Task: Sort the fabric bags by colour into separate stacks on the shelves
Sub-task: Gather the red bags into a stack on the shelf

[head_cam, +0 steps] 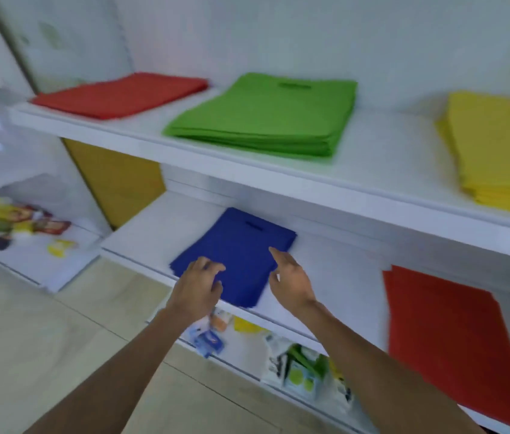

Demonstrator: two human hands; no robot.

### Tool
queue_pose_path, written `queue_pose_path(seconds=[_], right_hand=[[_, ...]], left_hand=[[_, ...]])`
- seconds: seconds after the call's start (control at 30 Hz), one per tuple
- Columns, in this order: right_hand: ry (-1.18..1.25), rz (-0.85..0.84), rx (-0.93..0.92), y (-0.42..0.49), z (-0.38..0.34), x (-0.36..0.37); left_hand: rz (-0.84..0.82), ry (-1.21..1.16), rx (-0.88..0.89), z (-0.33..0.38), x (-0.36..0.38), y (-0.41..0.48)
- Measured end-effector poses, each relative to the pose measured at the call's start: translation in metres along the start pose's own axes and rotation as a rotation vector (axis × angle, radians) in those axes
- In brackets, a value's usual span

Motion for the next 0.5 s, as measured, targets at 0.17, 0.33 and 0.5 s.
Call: queue_pose_path(seconds=[0.17, 0.33, 0.5], right_hand=[[-0.031, 0.014, -0.21, 0.028, -0.142, 0.022], [-0.158, 0.095, -0.42, 0.054, -0.268, 0.025], [-0.214, 0.24, -0.537, 0.087, -0.36, -0.01]], left_hand=[[0.179, -0.05, -0.079, -0.096, -0.09, -0.068], [0.318, -0.069, -0.143, -0.164, -0.174, -0.119], [0.435, -0.064, -0.109, -0.193, -0.243, -0.13]])
Point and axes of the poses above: each hand's wrist, its own y-axis towards the middle knuckle, its own x-axis out of the palm, z = x × y, the point moved 2 cm from there along y, towards the middle knuckle, and after that the axes turned 15 degrees about -z, right-handed, at the moved point
